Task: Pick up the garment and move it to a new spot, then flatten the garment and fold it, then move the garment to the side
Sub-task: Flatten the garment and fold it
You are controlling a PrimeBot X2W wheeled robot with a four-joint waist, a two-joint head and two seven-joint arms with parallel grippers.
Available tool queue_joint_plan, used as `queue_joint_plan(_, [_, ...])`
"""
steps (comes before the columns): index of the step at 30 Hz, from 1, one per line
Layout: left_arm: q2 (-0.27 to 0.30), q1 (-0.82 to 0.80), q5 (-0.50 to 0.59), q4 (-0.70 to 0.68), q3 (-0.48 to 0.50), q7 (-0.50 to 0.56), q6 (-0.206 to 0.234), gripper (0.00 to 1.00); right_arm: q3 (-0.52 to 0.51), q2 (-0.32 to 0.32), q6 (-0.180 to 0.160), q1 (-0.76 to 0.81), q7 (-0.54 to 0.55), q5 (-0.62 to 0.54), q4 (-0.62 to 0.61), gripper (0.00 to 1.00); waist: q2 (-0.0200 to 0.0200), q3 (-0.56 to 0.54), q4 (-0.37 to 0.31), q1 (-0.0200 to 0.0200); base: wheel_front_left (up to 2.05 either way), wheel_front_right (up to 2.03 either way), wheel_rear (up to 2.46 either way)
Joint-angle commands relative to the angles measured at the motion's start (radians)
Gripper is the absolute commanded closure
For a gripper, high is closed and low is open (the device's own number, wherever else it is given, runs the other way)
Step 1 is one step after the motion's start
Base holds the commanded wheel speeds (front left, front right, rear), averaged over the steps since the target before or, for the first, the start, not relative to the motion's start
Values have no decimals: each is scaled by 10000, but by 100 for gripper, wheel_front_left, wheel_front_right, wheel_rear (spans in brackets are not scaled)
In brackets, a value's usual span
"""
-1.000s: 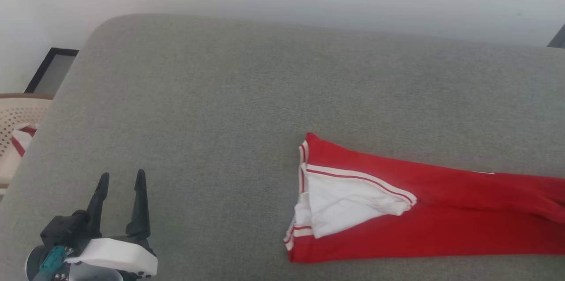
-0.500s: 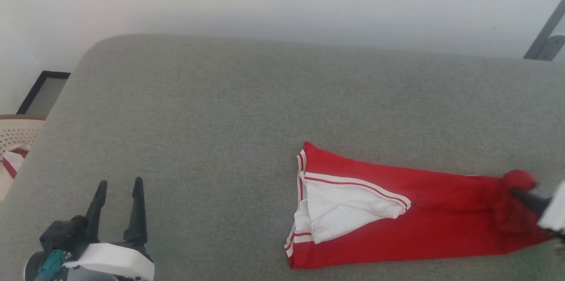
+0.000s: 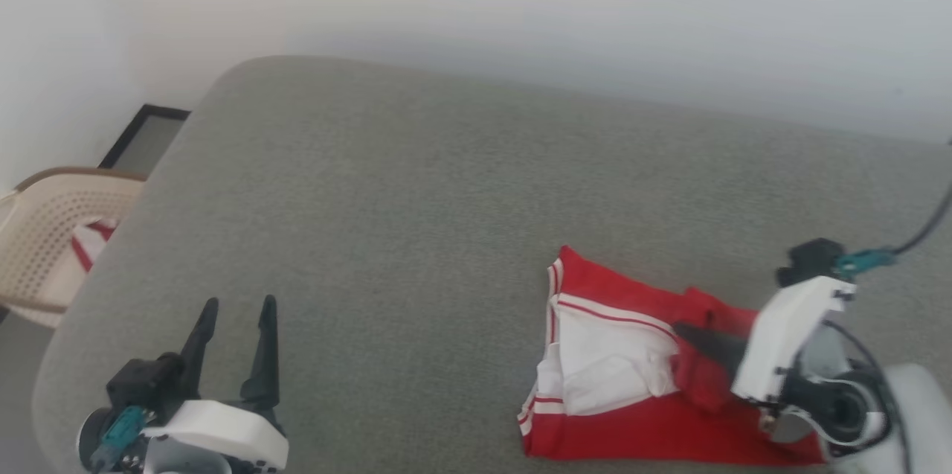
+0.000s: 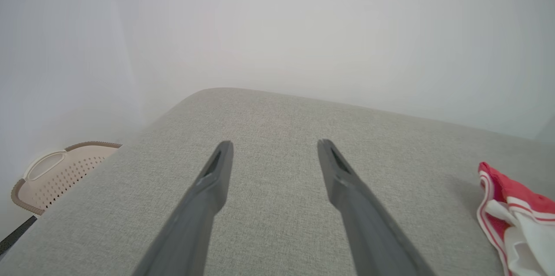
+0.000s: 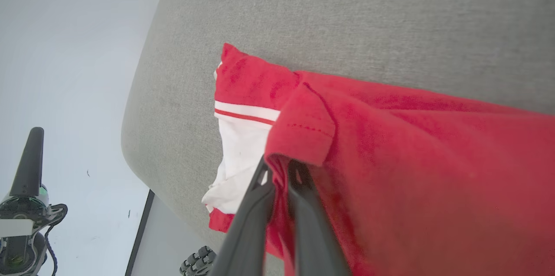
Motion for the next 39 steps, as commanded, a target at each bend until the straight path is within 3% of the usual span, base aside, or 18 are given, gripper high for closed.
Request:
queue_joint_plan(1, [-24,-180,113,76,-74,-43,-55,0,203,186,-1,-148,-128,-114,134,100,0,15,265,-1,0,0,0])
queue_joint_plan(8, [-181,-622,142,260,-410,-43,-121,0,1251,765,-1,-942,-830,-571,1054,100,0,203,934,-1,0,0,0])
queue_joint_plan(16, [-336,-771,158,303,-469,-43,-157,0,2063,723,-1,-1497,-1680,-895,2180,98,0,321,1276,-1,0,0,0])
queue_joint_plan(17, [-351,-769,152,306,-458,-43,-160,0,2131,710,-1,-1552,-1744,-901,2306,80,0,323,1286,-1,0,0,0])
queue_joint_plan(18, [-357,-761,142,310,-436,-43,-159,0,2146,735,-1,-1600,-1856,-847,2382,34,0,324,1286,-1,0,0,0])
queue_joint_plan(19, [-366,-755,126,303,-401,-43,-151,0,2164,779,-1,-1641,-1880,-766,2466,0,0,320,1279,-1,0,0,0])
queue_joint_plan(26, [-279,-586,102,272,-205,-43,-163,0,2484,625,-1,-1811,-2038,-268,2206,0,0,186,970,-1,0,0,0])
queue_joint_plan(33, [-155,-379,68,201,13,-43,-171,0,2487,4,-1,-1471,-2585,-143,1224,0,0,-24,441,-1,0,0,0])
queue_joint_plan(39, [70,-92,68,73,203,-43,-173,0,2076,-847,-1,-921,-3994,-312,165,0,0,-240,-264,-1,0,0,0])
